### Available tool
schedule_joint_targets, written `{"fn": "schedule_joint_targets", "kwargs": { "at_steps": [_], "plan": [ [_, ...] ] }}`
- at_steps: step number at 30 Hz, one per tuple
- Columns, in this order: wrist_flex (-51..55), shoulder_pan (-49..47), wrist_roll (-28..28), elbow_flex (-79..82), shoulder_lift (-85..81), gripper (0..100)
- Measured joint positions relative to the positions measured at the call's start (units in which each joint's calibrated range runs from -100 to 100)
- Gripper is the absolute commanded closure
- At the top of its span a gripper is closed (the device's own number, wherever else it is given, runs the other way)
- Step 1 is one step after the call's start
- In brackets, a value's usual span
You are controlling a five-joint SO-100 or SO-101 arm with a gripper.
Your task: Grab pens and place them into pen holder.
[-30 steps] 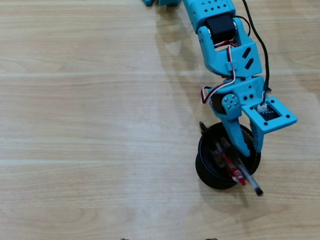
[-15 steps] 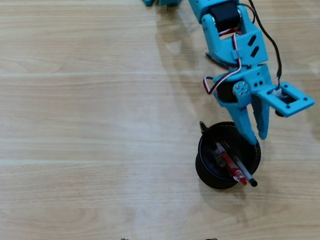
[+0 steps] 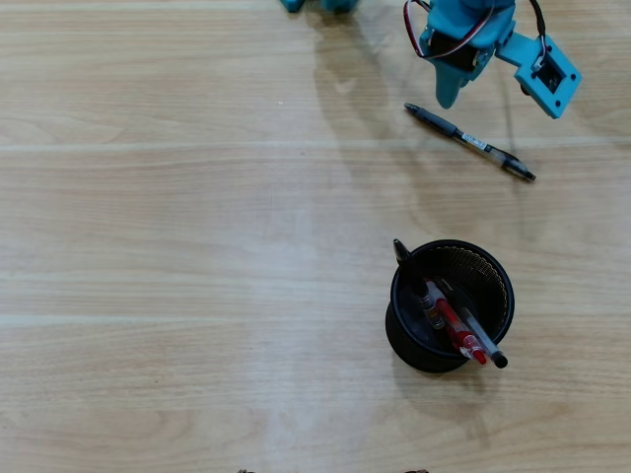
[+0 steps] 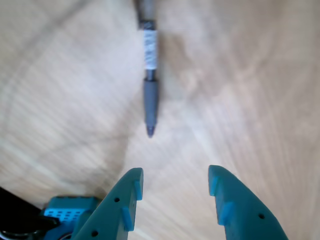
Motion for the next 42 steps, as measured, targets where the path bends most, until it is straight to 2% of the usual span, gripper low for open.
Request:
{"fn": "schedule_joint_targets", "kwargs": {
  "at_steps": [9, 25, 34, 42],
  "plan": [
    [-0.3, -5.7, -0.1, 4.1, 8.5, 83],
    [-19.2, -6.9, -0.1, 4.2, 18.5, 84],
    [-20.2, -7.0, 0.0, 4.0, 20.8, 84],
    [-20.4, -5.1, -0.8, 3.2, 22.8, 91]
  ]
}}
